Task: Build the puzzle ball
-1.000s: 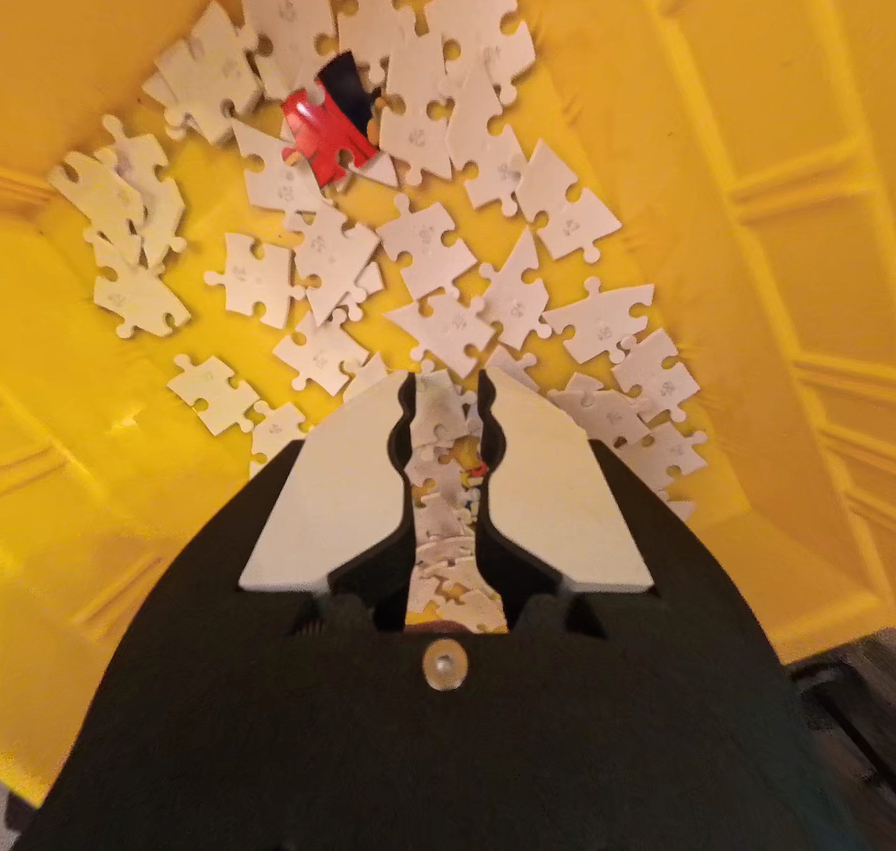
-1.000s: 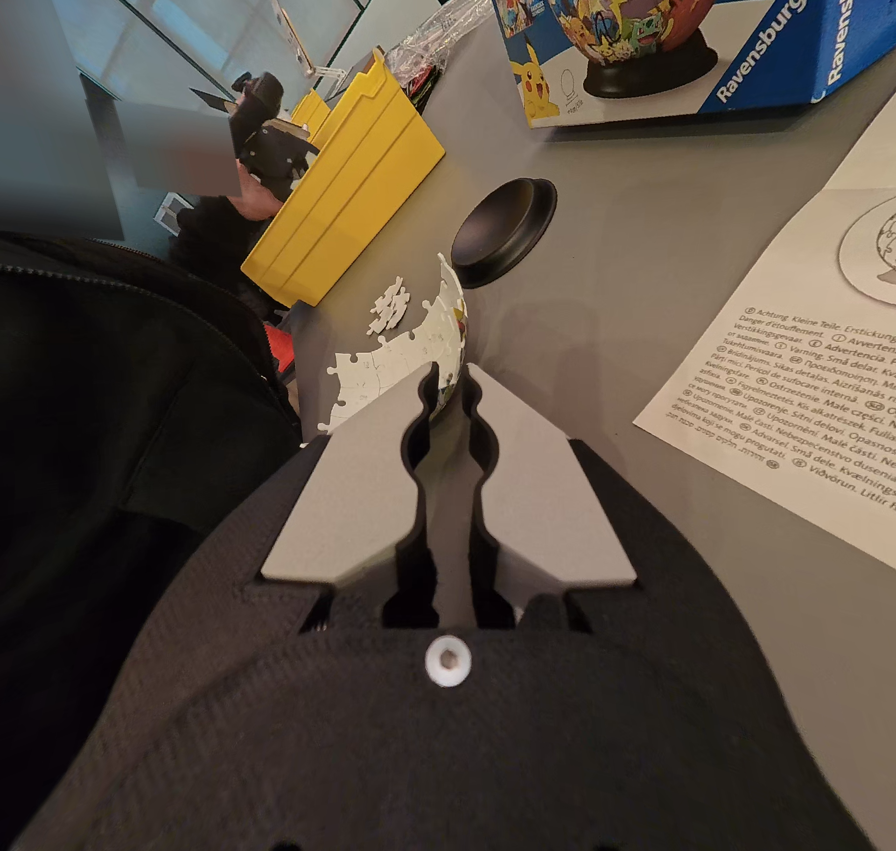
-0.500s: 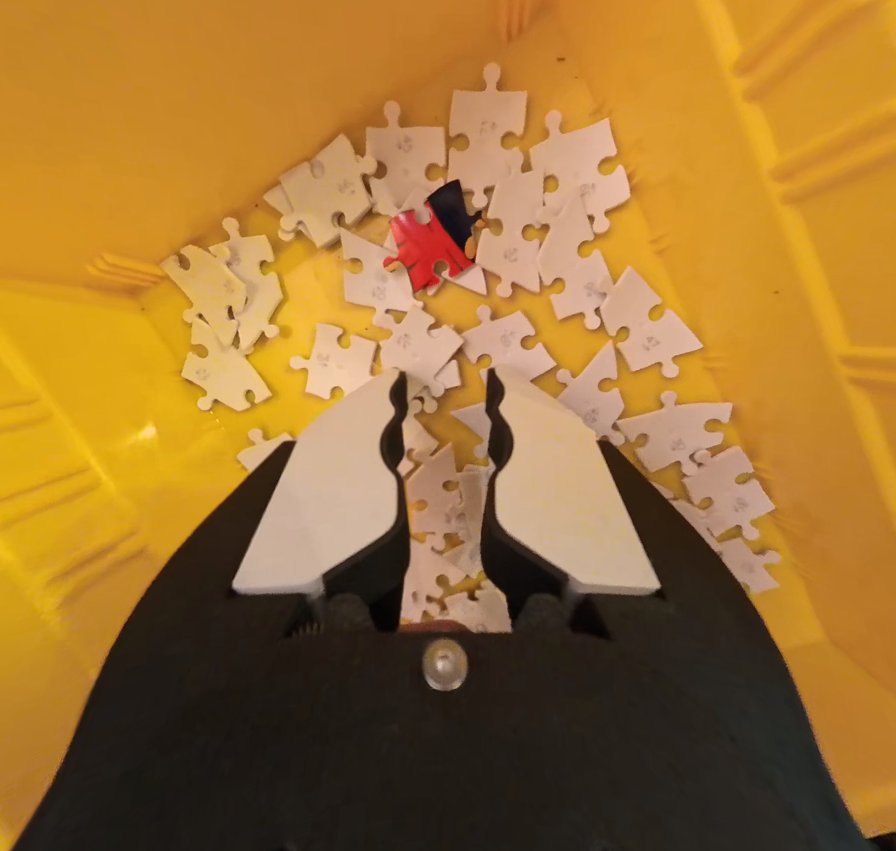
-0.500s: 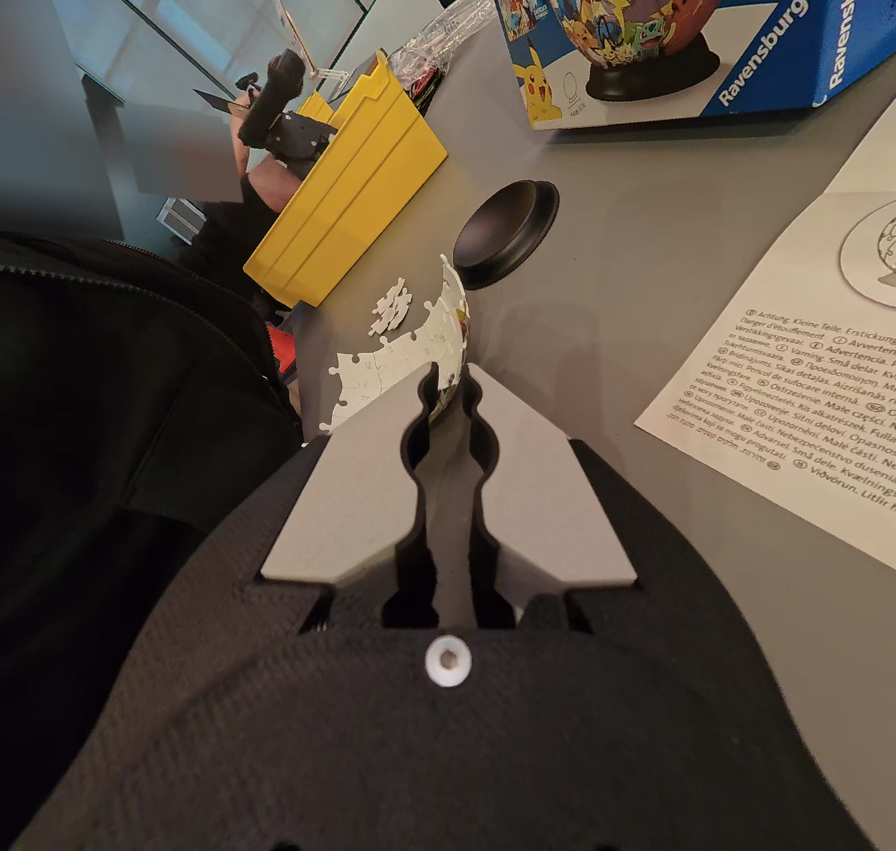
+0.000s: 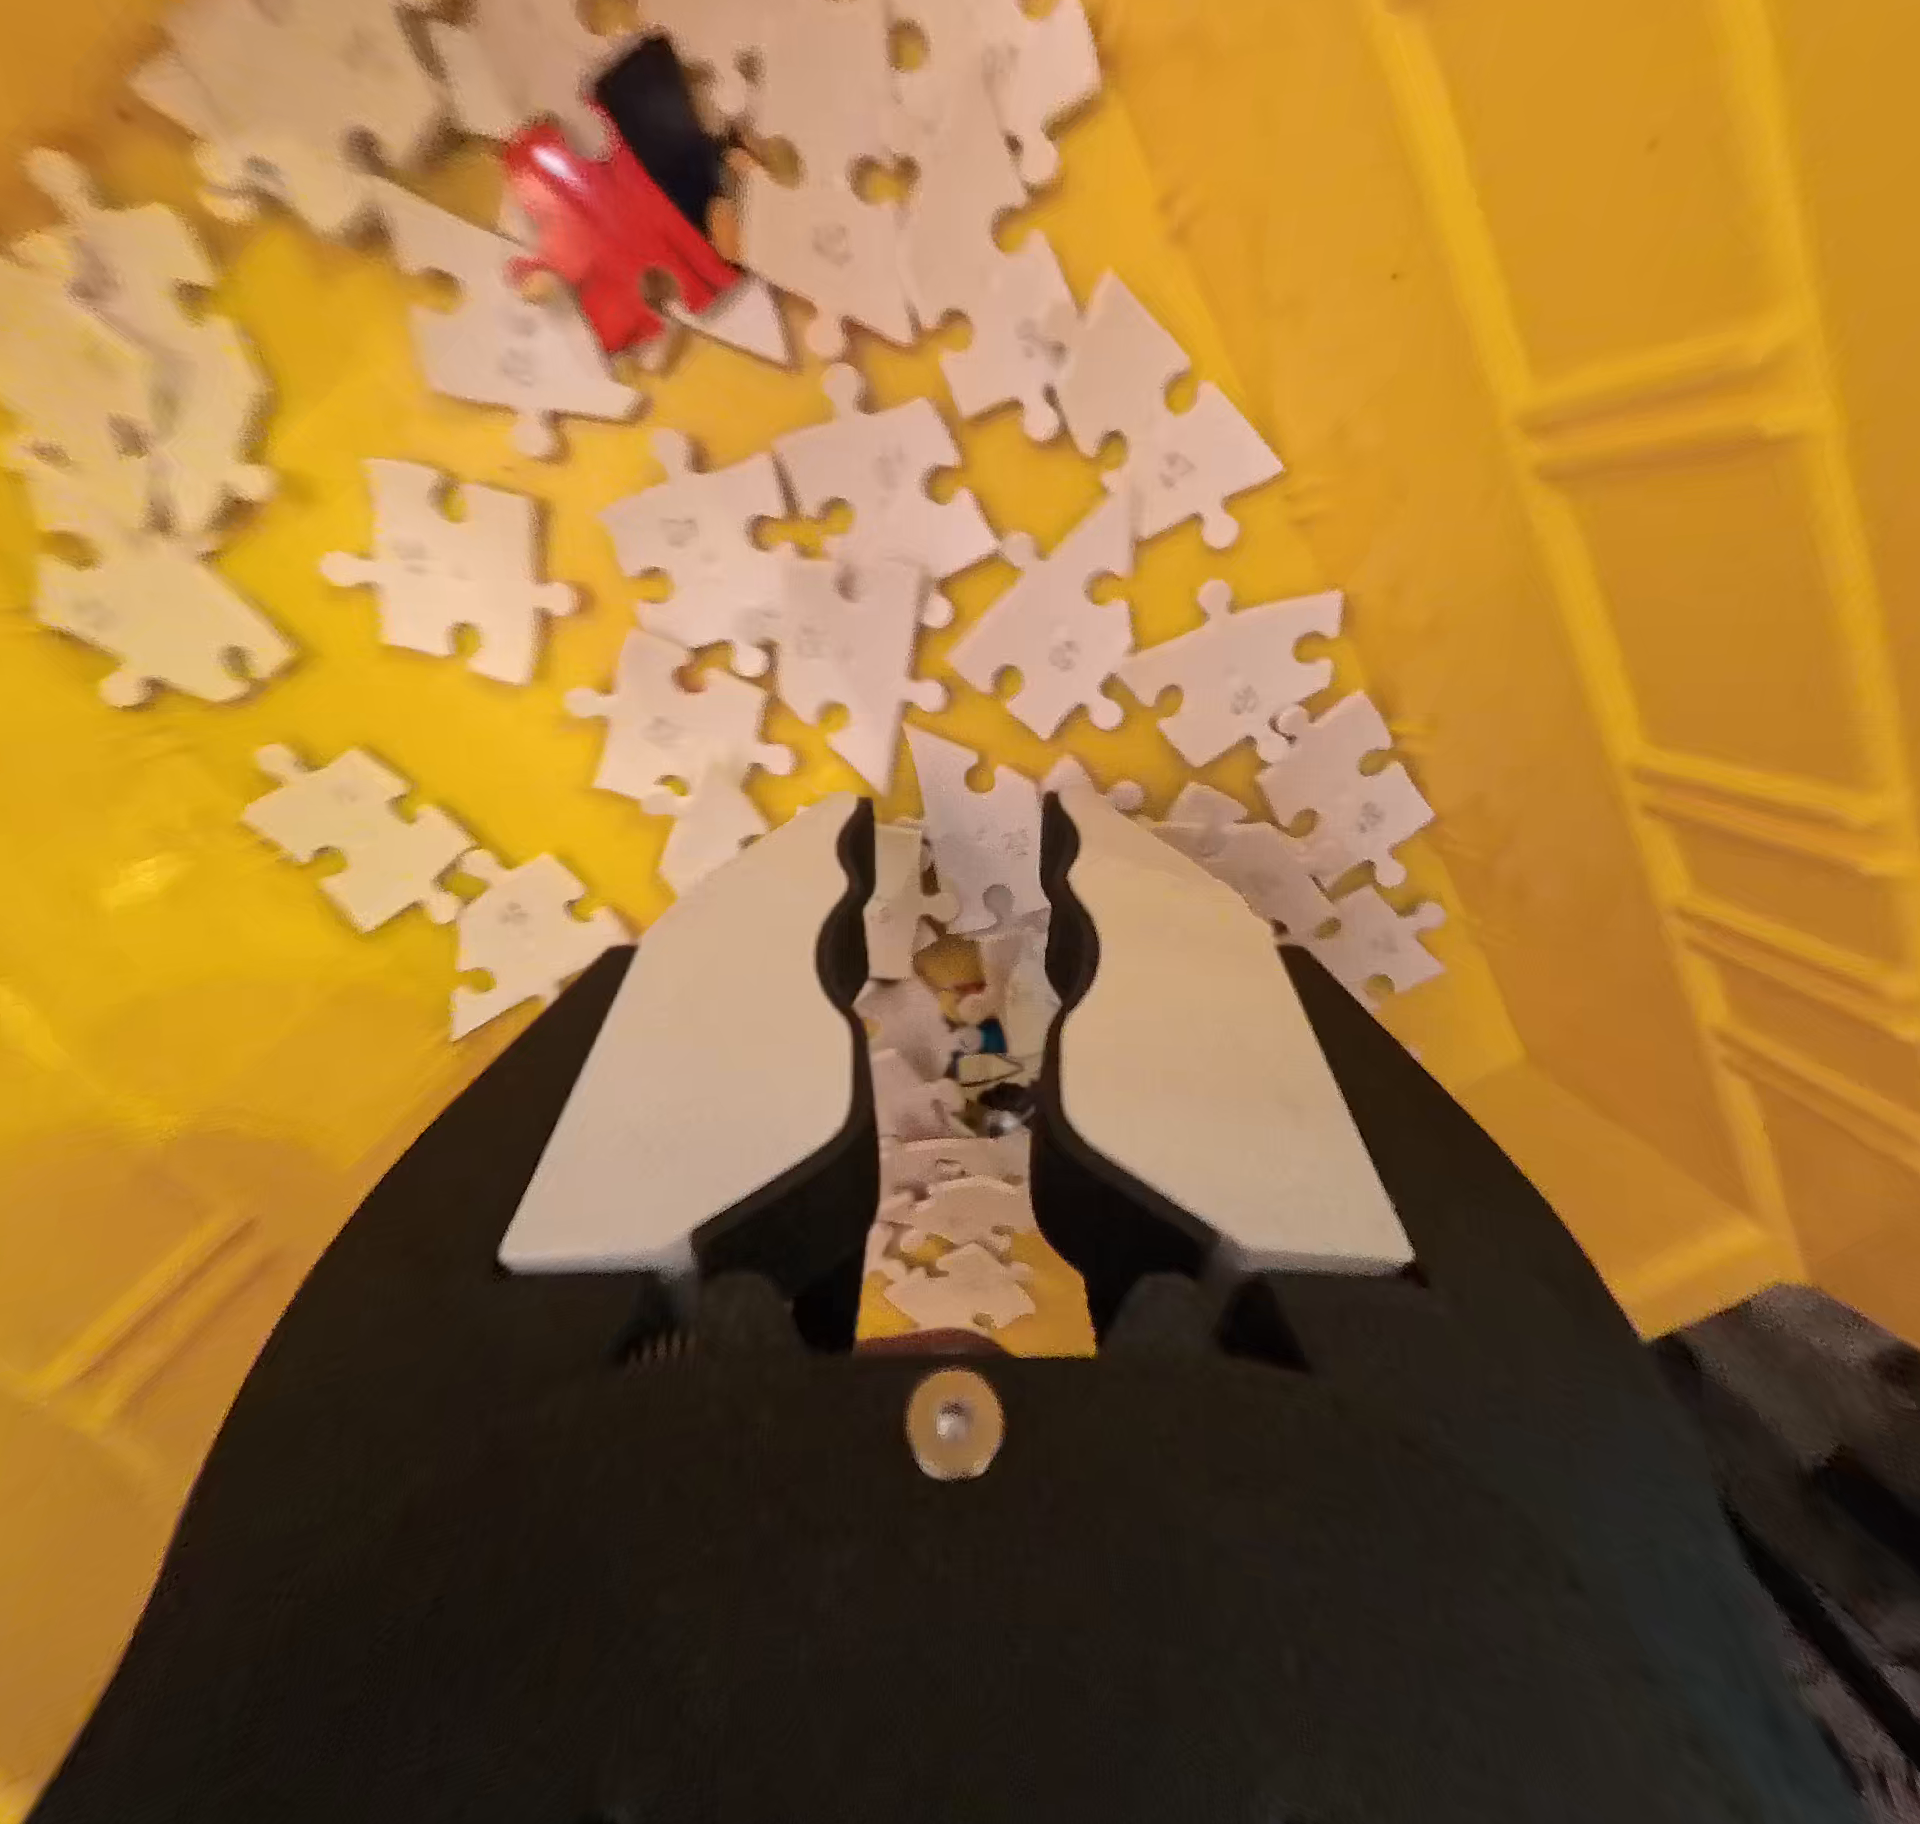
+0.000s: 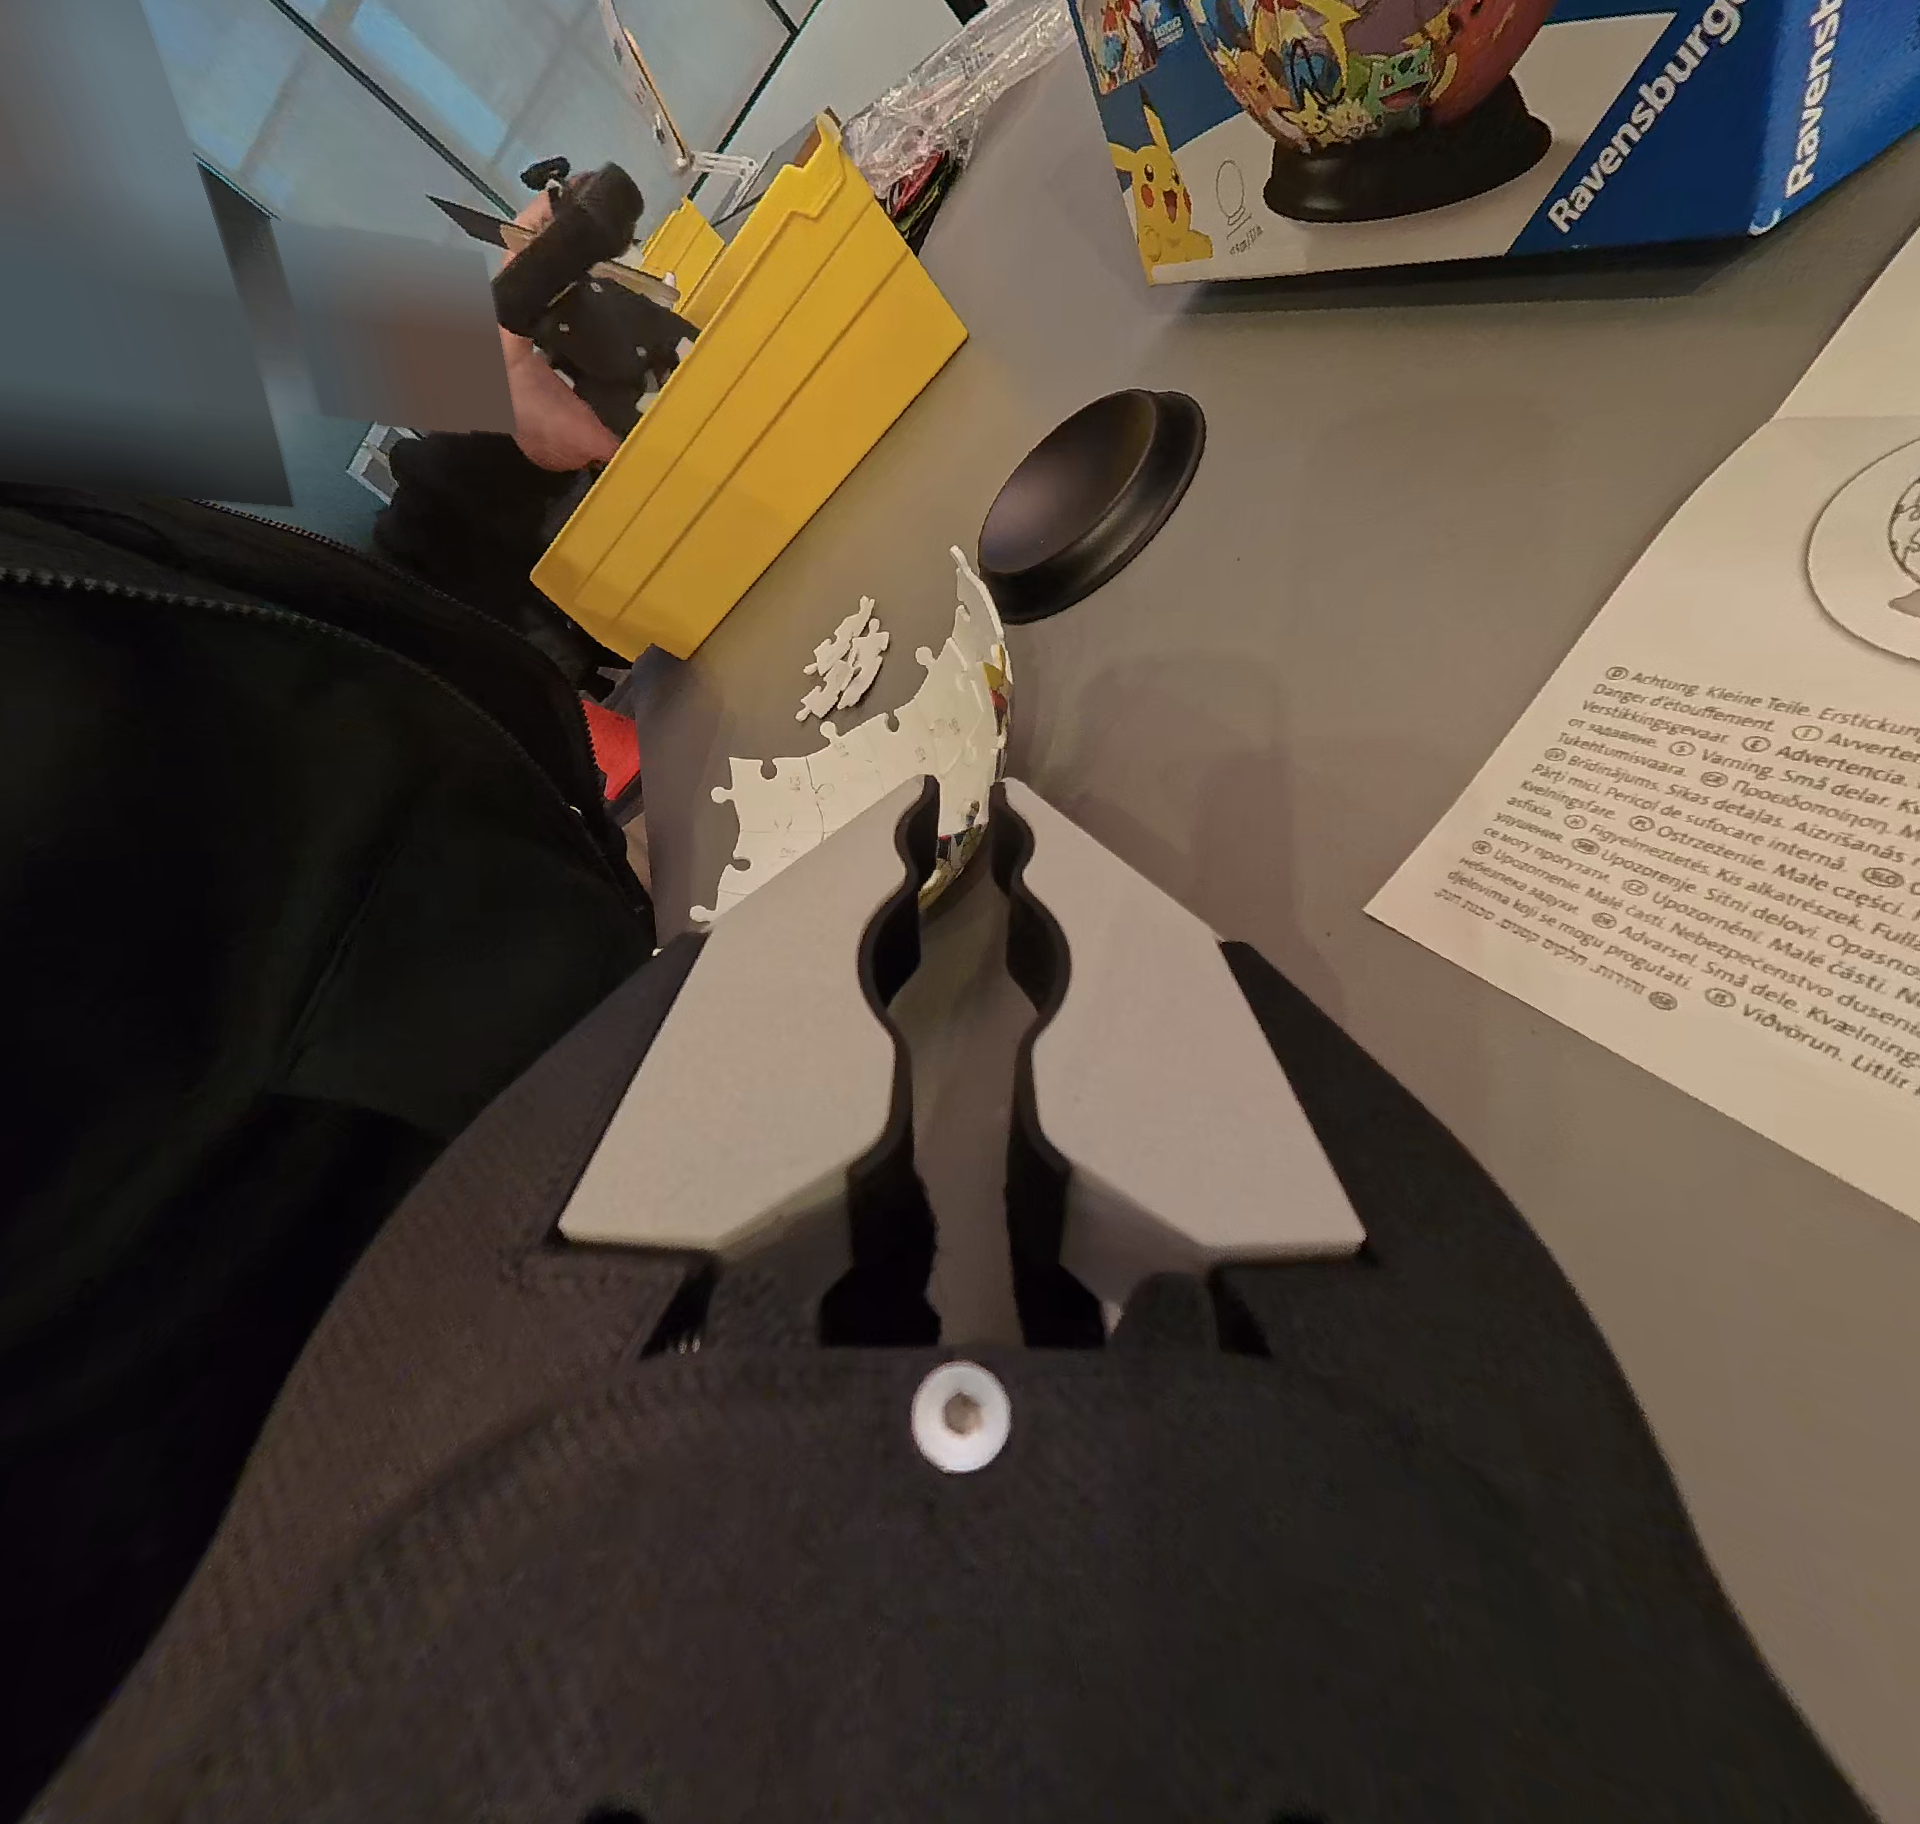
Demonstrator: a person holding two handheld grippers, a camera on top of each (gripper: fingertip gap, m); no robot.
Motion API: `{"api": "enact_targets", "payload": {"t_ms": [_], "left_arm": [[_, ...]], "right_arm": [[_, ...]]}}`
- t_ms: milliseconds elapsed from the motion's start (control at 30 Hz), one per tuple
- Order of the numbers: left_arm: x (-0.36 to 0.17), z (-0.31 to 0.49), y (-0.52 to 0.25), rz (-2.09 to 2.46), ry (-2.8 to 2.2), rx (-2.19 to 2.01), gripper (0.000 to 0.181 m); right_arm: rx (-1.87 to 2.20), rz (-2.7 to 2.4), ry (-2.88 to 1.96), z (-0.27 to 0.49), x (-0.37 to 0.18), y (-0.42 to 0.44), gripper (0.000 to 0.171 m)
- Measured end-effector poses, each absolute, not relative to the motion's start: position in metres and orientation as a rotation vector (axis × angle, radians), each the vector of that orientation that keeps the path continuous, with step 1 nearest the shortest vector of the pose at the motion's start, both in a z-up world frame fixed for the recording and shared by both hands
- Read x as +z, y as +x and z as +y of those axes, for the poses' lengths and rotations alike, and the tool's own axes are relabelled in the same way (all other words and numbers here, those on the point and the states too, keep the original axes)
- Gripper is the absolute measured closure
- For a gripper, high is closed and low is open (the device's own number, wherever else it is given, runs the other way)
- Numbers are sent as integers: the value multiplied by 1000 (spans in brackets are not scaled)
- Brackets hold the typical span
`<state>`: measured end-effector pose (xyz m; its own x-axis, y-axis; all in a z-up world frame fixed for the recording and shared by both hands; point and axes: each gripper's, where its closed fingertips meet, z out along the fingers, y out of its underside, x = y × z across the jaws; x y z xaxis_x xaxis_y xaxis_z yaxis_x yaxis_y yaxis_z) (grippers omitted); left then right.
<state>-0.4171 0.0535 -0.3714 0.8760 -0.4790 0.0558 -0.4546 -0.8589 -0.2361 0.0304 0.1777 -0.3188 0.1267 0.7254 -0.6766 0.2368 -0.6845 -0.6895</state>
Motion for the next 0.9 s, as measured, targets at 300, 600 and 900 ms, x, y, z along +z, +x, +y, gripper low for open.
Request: {"api": "enact_targets", "payload": {"t_ms": [300, 600, 900], "left_arm": [[-334, 92, -462, 286, -2634, 34, 124], [-347, 87, -457, 297, -2672, 29, 120], [-360, 134, -452, 322, -2641, -88, 106]], "right_arm": [[1587, -926, -1988, 178, -318, 31, 163], [1588, -931, -1981, 178, -317, 31, 163], [1591, -937, -1975, 178, -317, 31, 163]]}}
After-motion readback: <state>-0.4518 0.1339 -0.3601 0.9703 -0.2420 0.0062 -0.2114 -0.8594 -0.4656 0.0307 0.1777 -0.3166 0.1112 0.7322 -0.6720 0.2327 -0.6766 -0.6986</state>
